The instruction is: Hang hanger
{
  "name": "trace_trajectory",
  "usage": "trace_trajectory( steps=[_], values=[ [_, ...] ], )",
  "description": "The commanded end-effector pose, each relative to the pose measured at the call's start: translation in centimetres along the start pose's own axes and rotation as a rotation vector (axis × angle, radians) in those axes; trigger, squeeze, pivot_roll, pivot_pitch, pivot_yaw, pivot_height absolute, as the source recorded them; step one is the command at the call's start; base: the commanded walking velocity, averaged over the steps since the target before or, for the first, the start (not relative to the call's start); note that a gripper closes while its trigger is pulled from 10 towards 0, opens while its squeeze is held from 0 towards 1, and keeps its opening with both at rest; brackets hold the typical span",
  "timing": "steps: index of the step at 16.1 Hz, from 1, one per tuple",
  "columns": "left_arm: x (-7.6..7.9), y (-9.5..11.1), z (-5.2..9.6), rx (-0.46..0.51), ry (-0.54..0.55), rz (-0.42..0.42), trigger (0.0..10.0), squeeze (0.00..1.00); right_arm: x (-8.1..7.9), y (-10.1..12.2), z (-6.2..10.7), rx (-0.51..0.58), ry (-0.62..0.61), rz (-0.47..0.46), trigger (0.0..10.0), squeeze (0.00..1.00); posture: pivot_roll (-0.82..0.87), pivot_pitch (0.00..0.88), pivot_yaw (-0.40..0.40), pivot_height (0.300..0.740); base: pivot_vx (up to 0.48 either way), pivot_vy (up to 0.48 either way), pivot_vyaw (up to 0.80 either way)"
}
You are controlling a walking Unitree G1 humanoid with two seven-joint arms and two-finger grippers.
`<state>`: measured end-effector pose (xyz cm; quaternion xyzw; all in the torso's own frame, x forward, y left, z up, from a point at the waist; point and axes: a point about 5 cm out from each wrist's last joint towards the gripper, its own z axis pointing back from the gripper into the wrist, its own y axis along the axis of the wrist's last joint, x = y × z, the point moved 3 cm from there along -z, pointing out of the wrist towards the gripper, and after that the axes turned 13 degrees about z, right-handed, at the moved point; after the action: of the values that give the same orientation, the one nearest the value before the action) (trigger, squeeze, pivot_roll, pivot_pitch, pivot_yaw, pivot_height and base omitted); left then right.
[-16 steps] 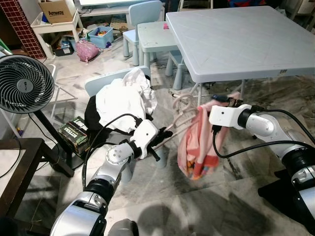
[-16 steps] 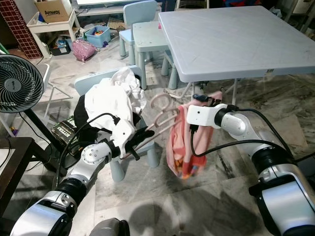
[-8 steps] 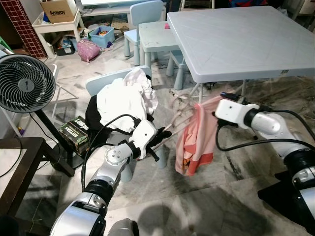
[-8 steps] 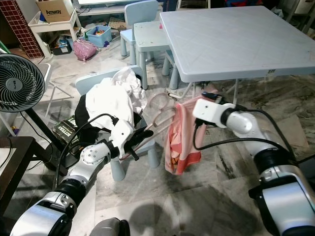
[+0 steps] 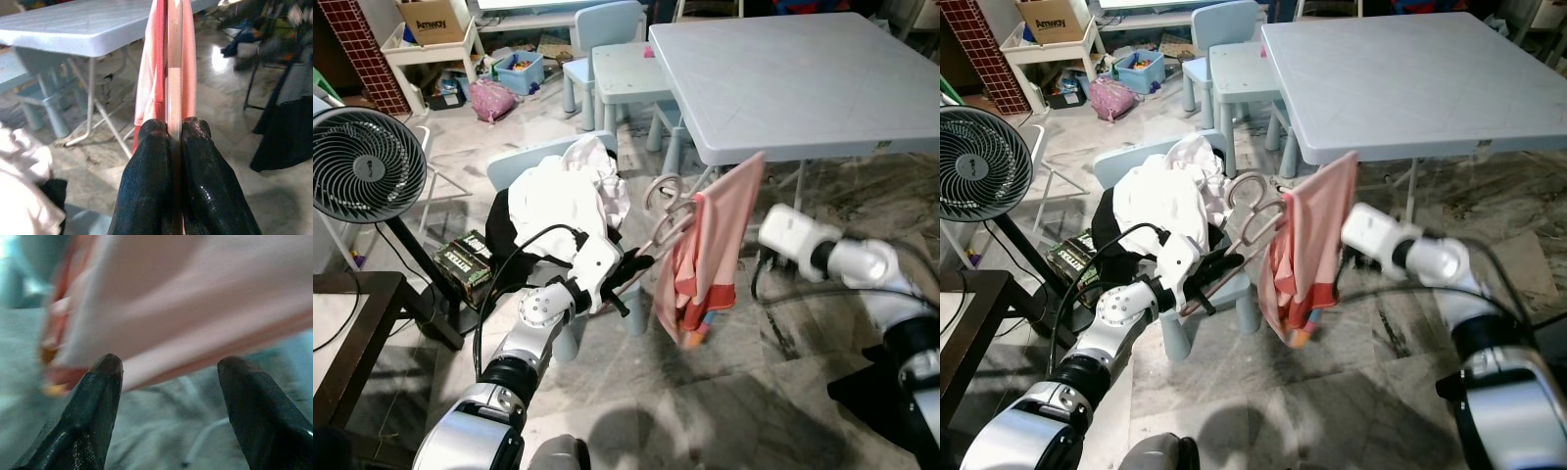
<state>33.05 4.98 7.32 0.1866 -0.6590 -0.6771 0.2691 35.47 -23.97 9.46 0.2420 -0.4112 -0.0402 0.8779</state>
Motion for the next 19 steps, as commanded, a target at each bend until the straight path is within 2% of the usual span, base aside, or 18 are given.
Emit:
trace_trajectory(
  steps=[1, 3, 6, 8, 9, 10, 11, 19],
  values=[
    [0.5, 0.9, -0.2, 0.029, -0.05, -0.004, 0.0, 0.0, -0.4, 0.4, -0.2, 0.016, 0.033, -0.013, 10.0, 0.0, -0.08, 0.0, 0.049, 0.74, 0.0, 0.0, 0.0],
    [1.8, 0.9, -0.3, 0.022, -0.139, 0.021, 0.0, 0.0, -1.8, 0.4, -0.6, 0.02, 0.073, -0.062, 10.0, 0.0, -0.07, 0.0, 0.051, 0.74, 0.0, 0.0, 0.0],
    [3.0, 1.1, -0.2, 0.012, -0.223, 0.037, 0.0, 0.0, -2.1, 0.7, -1.6, 0.003, 0.017, -0.148, 10.0, 0.0, -0.06, 0.0, 0.056, 0.74, 0.0, 0.0, 0.0],
    [3.4, 1.2, 0.0, 0.003, -0.253, 0.053, 0.0, 0.0, -2.1, 1.2, -2.4, 0.001, -0.056, -0.248, 10.0, 0.0, -0.06, 0.0, 0.058, 0.74, 0.0, 0.0, 0.0],
    [3.4, 1.2, 0.1, -0.002, -0.258, 0.054, 0.0, 0.0, -2.0, 1.3, -2.6, 0.001, -0.083, -0.283, 8.8, 0.0, -0.06, 0.0, 0.06, 0.74, 0.0, 0.0, 0.0],
    [3.5, 1.2, 0.1, -0.003, -0.26, 0.056, 0.0, 0.0, -2.1, 1.5, -2.8, 0.017, -0.09, -0.317, 0.0, 0.0, -0.06, 0.0, 0.061, 0.74, 0.0, 0.0, 0.0],
    [3.5, 1.3, 0.2, -0.004, -0.262, 0.057, 0.0, 0.0, -2.1, 1.3, -2.9, 0.004, -0.107, -0.346, 0.0, 0.0, -0.06, 0.0, 0.062, 0.74, 0.0, 0.0, 0.0],
    [3.5, 1.7, 0.3, -0.006, -0.255, 0.063, 0.0, 0.0, -1.5, 0.6, -2.4, -0.023, -0.15, -0.371, 0.0, 0.0, -0.07, 0.0, 0.058, 0.74, 0.0, 0.0, 0.0]
  ],
)
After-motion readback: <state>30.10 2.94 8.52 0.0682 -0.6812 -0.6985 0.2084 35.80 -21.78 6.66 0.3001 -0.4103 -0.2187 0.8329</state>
